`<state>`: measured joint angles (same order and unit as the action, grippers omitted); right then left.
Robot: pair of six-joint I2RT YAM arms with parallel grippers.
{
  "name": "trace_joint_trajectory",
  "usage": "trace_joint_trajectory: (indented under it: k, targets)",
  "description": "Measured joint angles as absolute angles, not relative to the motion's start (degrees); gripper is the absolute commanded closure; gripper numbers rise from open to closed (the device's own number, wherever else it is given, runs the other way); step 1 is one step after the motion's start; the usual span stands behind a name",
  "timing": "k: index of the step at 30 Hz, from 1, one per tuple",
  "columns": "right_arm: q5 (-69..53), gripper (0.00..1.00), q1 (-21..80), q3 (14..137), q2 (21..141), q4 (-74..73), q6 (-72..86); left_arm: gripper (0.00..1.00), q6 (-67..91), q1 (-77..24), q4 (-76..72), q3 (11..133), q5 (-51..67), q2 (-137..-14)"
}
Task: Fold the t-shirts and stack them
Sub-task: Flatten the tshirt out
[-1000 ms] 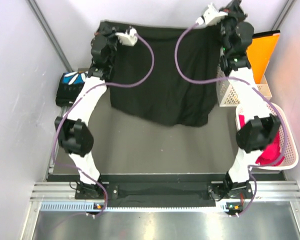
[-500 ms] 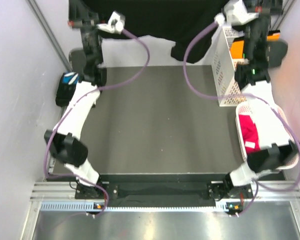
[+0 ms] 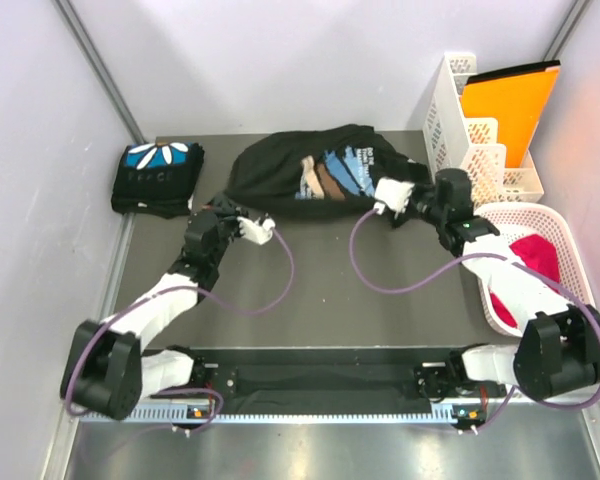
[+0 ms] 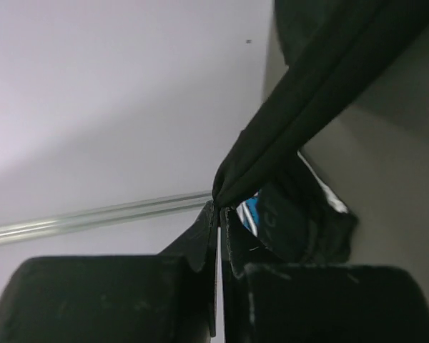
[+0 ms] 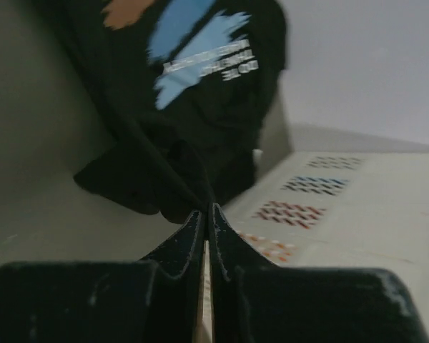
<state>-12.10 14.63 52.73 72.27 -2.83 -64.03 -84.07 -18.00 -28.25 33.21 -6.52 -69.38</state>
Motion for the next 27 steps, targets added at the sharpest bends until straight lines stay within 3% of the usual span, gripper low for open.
trace_joint_trajectory:
  k: [8,16,27]
  targets:
    - [-21.4,1.0,15.6,59.6,75.6,-32.7,-68.0,1.0,-82.7,-17.7,-1.1,35.8,-0.4,-59.1]
    - [-24.8,0.97,15.6,65.6,79.9,-46.6,-70.3,1.0,-81.7,-17.3,19.2,44.9,1.1,-65.2]
    - [-27.2,0.94,17.7,76.9,87.8,-57.5,-71.9,1.0,-86.7,-16.9,29.9,47.7,-9.0,-74.2]
